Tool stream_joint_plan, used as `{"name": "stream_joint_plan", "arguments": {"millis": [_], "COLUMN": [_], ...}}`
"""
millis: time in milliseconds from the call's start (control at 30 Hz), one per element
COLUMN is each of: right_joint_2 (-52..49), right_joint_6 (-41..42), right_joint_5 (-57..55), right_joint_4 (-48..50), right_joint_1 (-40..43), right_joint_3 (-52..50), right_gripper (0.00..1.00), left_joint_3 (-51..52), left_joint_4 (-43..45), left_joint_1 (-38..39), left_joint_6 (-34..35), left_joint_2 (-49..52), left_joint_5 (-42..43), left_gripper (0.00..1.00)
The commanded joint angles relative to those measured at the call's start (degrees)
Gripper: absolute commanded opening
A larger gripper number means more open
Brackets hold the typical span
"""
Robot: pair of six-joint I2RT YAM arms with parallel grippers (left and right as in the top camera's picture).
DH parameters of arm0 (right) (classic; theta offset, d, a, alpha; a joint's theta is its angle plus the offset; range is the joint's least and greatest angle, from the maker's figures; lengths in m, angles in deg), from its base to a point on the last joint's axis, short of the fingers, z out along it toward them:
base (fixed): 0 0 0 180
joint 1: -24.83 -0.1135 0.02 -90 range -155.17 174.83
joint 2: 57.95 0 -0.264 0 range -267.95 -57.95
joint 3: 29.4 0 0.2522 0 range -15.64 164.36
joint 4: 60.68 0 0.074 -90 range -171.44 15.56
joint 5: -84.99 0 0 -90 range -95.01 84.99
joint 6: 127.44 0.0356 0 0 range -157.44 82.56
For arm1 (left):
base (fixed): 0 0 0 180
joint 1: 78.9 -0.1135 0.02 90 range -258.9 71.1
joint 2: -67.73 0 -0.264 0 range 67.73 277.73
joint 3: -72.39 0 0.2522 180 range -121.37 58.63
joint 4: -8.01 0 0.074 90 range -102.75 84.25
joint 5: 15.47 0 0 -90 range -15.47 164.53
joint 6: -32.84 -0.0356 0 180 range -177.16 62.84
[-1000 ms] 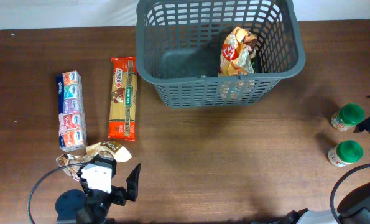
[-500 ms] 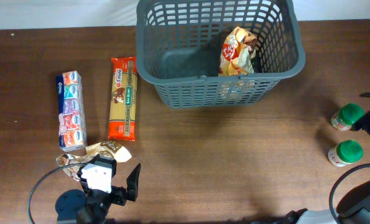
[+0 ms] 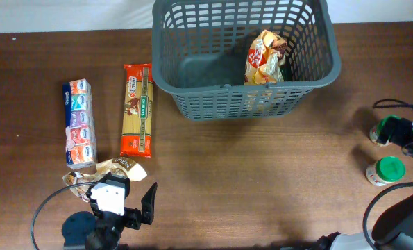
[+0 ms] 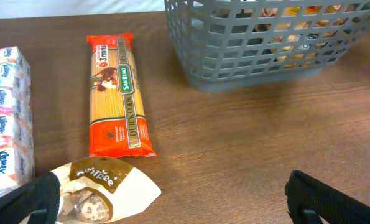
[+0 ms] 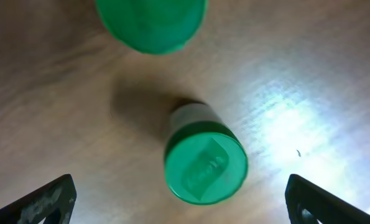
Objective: Pack container
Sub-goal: 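Lower the right gripper over the front green-lidded jar and grasp it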
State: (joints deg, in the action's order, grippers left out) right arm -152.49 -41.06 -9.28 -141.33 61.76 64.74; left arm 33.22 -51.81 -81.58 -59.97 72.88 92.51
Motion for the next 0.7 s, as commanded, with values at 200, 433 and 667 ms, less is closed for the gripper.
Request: {"name": "stream_joint_plan", "arguments": {"millis": [200, 433, 667], "right_joint_2": [0.52, 0.52, 0.52], "right_joint_6": [0.02, 0.04, 0.13], "right_joint_5": [-2.38, -1.57, -1.57], "right_joint_4": [1.64, 3.91, 4.68], "right_joint_1": [-0.07, -0.11, -0.07], "right_joint_3": [-6.29, -9.35, -9.46], "right_gripper": [0.99, 0.99, 0.99], "left_joint_3": [-0.46, -0.46, -0.46], "left_joint_4": [0.09, 0.09, 0.09], "left_joint_1": [-0.22, -0.22, -0.22], "left_joint_6": [-0.26, -0.26, -0.26], "left_joint_2": [0.04, 0.04, 0.04], "left_joint_5": [-0.37, -0.37, -0.37], "left_gripper": [0.99, 0.99, 0.99]}}
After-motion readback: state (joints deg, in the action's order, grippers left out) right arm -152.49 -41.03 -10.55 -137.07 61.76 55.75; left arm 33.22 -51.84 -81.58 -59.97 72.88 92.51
